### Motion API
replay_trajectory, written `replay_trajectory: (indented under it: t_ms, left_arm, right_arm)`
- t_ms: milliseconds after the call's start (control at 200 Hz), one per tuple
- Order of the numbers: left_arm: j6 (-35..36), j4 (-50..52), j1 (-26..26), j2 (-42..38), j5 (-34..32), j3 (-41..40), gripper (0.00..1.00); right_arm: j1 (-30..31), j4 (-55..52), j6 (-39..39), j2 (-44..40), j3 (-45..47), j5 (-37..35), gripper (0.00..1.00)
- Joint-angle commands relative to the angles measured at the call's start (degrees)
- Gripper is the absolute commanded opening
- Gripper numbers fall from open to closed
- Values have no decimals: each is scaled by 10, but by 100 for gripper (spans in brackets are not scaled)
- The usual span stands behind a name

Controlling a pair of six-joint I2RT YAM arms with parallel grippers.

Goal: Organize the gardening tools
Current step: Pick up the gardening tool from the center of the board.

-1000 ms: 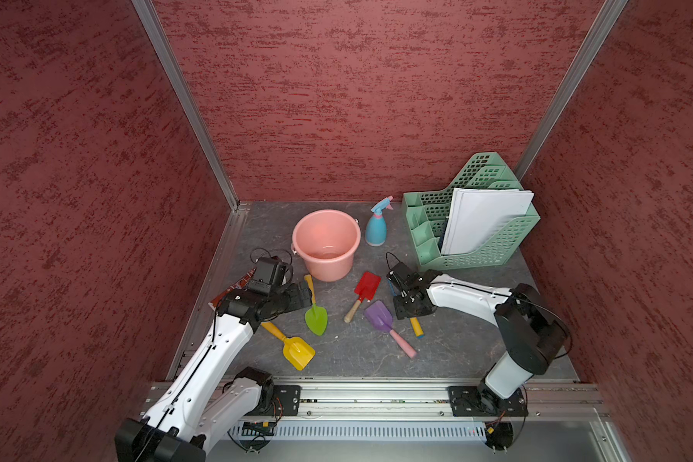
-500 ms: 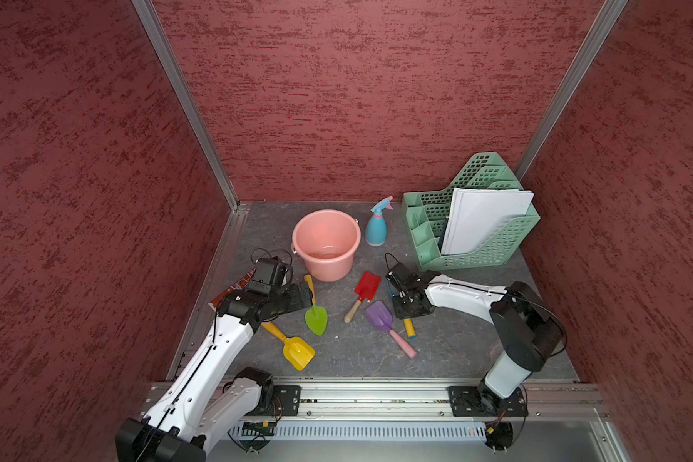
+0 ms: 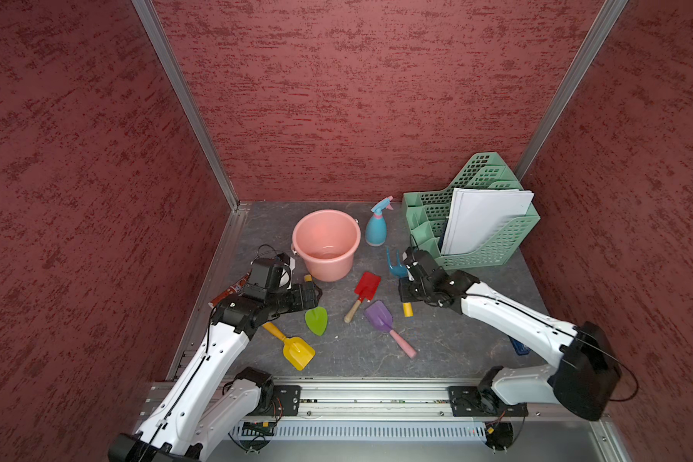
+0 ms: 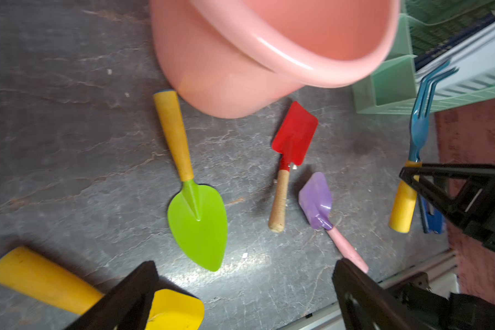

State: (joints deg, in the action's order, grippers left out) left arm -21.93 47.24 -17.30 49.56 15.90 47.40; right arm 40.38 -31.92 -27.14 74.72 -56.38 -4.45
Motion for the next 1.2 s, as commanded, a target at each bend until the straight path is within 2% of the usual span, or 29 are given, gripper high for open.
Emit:
replay_trajectory:
  t_ms: [0,95,225,376,621,826,992,1197]
  left_arm:
    - [23,-58,-10,-1,108,23,100]
    - [18,-102,-24,7,168,33,100]
    - [7,-174,-54,13,212,46,100]
    - [-2,-232,-80,33,230,63,98]
    - [-1,-262,-90,45,230,70,94]
    - [13,-252,-90,51,212,70,86]
    - [19,-257,-91,54,197,75,69]
    - [28,-254,-90,63,190,85,58]
  right_arm:
    - [11,121,30,-49,-5,31,0]
    - [23,190,38,-62,-18,62,0]
    - [33,282,19,-43,-40,114,0]
    - [52,371,-3,-3,-65,154,0]
    - [69,442,-27,37,-78,165,0]
    - [78,473,-43,36,-73,173,0]
    - [80,468,-46,45,-81,188,0]
    - [84,470,-53,52,-81,204,0]
